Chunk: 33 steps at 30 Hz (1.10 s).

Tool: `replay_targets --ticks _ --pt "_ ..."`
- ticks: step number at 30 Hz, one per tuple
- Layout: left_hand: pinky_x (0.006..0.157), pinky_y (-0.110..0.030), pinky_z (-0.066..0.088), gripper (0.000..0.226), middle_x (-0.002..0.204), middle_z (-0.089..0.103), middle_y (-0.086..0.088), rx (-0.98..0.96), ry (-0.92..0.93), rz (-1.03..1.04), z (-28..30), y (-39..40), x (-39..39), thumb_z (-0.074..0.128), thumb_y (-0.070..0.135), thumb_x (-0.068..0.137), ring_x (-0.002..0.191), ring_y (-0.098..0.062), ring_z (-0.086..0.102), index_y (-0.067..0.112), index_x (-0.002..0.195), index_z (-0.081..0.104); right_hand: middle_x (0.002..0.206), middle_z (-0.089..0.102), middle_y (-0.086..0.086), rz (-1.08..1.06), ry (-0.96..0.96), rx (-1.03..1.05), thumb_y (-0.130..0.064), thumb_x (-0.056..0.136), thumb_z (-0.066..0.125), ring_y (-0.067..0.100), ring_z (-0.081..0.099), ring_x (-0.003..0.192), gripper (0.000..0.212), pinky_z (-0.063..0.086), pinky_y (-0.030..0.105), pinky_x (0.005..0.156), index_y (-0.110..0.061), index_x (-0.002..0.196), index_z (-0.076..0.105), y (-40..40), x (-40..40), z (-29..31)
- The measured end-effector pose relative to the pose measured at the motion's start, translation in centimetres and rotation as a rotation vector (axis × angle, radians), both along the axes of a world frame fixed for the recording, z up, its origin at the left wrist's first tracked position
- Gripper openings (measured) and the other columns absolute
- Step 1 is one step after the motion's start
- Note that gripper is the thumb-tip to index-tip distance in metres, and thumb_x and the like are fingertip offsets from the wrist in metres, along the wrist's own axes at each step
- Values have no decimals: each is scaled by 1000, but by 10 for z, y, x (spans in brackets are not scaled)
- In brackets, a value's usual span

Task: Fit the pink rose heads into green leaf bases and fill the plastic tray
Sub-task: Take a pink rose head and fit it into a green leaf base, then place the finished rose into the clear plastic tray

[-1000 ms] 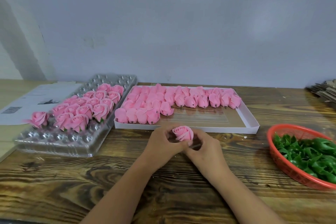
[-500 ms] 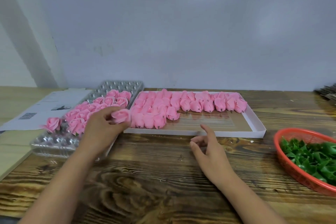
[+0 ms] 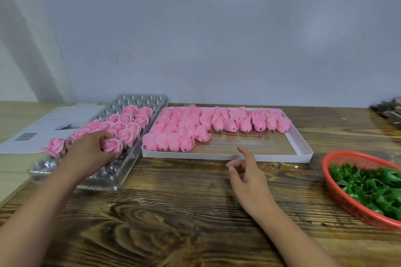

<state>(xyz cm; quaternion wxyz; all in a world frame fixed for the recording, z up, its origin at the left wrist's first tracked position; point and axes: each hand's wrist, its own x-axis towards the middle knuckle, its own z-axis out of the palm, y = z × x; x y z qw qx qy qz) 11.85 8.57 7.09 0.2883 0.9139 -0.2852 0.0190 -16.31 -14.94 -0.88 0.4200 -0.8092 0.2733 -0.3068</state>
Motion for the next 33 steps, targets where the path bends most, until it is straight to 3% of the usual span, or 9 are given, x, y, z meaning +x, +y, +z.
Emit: replay_targets --ticks 3,10,17,20,23,25,28,30,33 --pt "62 -29 37 36 85 60 7 89 -44 -10 3 -6 1 88 14 75 73 -11 55 25 98 63 99 63 -18 3 5 -2 -18 98 53 -3 59 86 56 39 5 70 -30 148 30 0 0 -1" --pt "82 -35 46 32 75 62 14 246 -168 36 12 -17 3 89 34 72 75 -15 57 36 92 65 99 62 -19 -13 3 -7 -16 97 53 -3 59 80 55 41 4 69 -29 147 32 0 1 -2" --pt "56 -26 39 29 65 68 9 142 -45 14 12 -11 7 92 25 72 54 -9 63 25 93 71 100 61 -18 -2 19 -1 -17 98 52 -3 59 81 55 40 8 67 -31 147 31 1 0 0" --pt "64 -28 47 26 65 68 9 200 -85 -3 8 -9 9 89 26 75 49 -11 58 24 95 73 100 61 -19 -3 18 1 -17 98 51 -3 59 81 55 41 7 66 -30 147 31 0 0 0" --pt "60 -28 31 22 64 56 20 326 -236 -26 6 -11 8 84 33 78 57 -1 47 30 88 65 100 61 -18 -11 16 5 -16 98 52 -3 58 80 54 41 6 67 -29 147 32 0 0 0" --pt "66 -31 27 29 62 53 20 396 -277 -25 8 -12 9 82 37 78 62 -2 43 37 76 53 100 61 -18 -14 17 12 -16 98 52 -3 58 80 54 41 4 67 -30 146 33 0 0 0" --pt "82 -34 36 23 74 59 20 418 -216 -43 12 -12 11 77 41 79 70 -10 56 43 84 55 101 61 -18 -17 22 19 -17 98 52 -3 58 82 53 41 3 67 -31 146 33 0 0 1" --pt "84 -32 44 28 90 62 21 363 -117 -75 17 -10 10 76 38 80 67 -11 68 46 99 57 101 61 -18 -17 27 22 -17 98 52 -4 58 82 54 41 5 66 -31 146 33 0 0 1" --pt "88 -32 47 31 97 65 15 287 -78 -86 23 -7 12 78 24 79 80 -10 67 40 100 61 102 60 -18 -13 28 26 -16 98 52 -4 58 82 54 41 7 67 -31 146 33 1 1 1"
